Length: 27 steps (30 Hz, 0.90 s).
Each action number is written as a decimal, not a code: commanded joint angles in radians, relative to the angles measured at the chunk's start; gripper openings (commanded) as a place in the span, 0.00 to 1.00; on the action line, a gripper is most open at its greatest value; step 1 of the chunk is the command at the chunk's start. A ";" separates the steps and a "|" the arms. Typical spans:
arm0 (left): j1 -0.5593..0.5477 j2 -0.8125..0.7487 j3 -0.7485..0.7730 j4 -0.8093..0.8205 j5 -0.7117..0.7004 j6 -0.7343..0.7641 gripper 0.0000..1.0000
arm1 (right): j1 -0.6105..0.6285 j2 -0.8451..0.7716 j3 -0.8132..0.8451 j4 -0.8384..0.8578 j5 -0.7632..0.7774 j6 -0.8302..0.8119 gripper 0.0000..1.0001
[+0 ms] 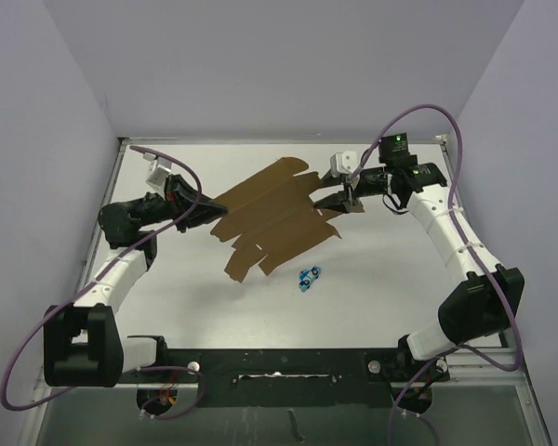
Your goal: Fold the paper box
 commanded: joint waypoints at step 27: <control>-0.039 0.109 0.136 0.297 0.061 -0.208 0.00 | 0.040 0.005 -0.078 0.121 -0.168 0.037 0.00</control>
